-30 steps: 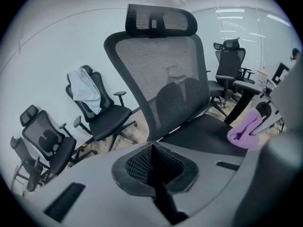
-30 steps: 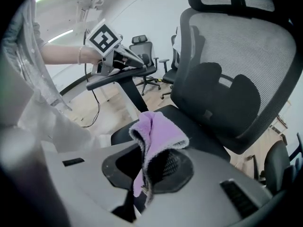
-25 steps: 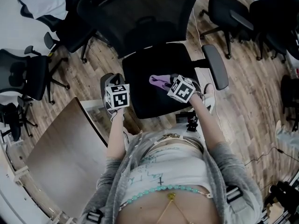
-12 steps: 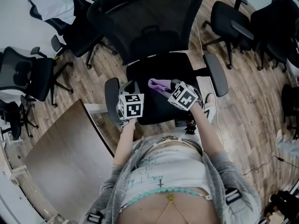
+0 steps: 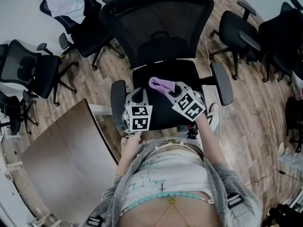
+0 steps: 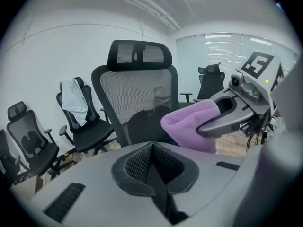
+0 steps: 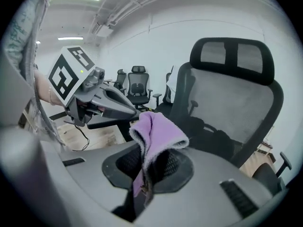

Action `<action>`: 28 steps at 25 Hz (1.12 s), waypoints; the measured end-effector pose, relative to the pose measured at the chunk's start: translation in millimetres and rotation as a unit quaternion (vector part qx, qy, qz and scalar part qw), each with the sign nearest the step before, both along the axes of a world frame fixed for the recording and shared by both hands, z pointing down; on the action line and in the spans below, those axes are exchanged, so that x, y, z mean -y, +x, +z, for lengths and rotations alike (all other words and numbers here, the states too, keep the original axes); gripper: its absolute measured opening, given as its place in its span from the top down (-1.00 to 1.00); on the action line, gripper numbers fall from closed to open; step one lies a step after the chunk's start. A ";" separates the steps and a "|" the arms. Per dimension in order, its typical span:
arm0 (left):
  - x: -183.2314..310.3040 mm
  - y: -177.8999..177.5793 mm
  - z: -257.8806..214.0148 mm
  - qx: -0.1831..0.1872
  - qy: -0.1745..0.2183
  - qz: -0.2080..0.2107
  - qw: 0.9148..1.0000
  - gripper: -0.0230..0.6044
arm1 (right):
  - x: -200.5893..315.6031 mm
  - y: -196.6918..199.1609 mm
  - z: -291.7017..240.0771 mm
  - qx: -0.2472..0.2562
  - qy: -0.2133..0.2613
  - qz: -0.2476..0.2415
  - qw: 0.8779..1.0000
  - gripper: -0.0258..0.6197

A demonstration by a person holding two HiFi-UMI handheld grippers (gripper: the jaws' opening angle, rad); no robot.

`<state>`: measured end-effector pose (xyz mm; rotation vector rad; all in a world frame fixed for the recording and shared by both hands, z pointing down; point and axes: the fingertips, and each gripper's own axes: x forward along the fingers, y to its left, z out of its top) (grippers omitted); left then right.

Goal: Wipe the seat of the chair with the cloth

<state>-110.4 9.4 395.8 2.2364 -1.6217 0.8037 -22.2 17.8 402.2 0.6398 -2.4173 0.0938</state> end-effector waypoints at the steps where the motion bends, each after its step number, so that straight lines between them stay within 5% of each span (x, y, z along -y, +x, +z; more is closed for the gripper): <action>1: -1.5 1.7 -4.4 -0.004 0.005 -0.002 1.000 0.90 | 2.5 0.2 -7.7 0.008 0.011 0.002 1.000 0.77; 7: -1.0 13.9 -45.4 0.008 0.064 0.008 0.998 0.90 | 12.2 6.5 -64.5 0.076 0.067 0.024 0.995 0.77; 18: 10.1 28.5 -132.5 -0.077 0.155 -0.003 0.985 0.90 | 8.6 13.3 -159.0 0.184 0.150 0.058 0.970 0.77; 28: 16.5 36.9 -178.0 -0.076 0.215 -0.016 0.974 0.91 | 8.0 8.9 -198.9 0.233 0.186 0.076 0.952 0.77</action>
